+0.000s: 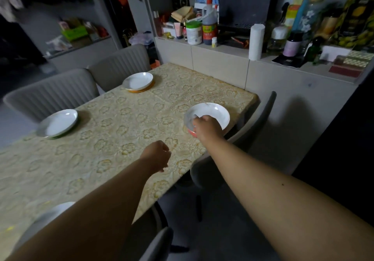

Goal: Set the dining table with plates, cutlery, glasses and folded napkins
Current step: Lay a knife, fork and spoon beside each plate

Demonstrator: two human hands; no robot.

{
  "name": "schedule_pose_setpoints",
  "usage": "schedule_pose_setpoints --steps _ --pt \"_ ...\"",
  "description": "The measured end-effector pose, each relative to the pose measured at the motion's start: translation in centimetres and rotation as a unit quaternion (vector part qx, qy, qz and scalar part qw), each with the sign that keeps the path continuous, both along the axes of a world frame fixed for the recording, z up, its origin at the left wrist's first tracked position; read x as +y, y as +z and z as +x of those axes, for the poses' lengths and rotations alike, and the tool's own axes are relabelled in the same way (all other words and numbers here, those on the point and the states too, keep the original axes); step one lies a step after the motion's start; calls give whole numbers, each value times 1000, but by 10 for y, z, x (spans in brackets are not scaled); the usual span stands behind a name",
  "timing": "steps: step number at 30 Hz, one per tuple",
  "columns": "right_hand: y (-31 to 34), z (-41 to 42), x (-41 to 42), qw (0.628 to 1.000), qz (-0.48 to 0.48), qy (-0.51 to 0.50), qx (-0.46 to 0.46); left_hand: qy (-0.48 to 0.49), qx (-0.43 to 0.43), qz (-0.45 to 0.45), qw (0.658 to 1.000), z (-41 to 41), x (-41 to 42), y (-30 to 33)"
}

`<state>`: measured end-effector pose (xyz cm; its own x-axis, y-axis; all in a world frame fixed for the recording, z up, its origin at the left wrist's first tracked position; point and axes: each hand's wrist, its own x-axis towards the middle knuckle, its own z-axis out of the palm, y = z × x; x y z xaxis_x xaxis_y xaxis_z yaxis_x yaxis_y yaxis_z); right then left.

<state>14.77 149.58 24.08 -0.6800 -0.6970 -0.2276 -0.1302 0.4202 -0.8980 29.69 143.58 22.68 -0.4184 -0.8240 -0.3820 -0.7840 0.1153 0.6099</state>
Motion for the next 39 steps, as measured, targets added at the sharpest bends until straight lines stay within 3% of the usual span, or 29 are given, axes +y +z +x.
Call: schedule_pose_setpoints --steps 4,12,18,27,34,39 --pt "5 40 -1 1000 -2 30 -1 -6 -19 -24 999 43 4 -1" --pt "11 166 -4 998 -11 27 57 -1 24 -27 999 163 9 -8" --pt "10 363 -26 994 -31 63 78 13 43 -53 998 353 2 1" --pt "8 650 -66 975 -9 211 63 144 19 -80 986 644 -23 22" --pt "-7 739 -108 967 21 245 72 222 46 -54 973 748 -53 8" --pt "-15 766 -160 972 6 228 54 212 51 -52 975 779 -103 9"
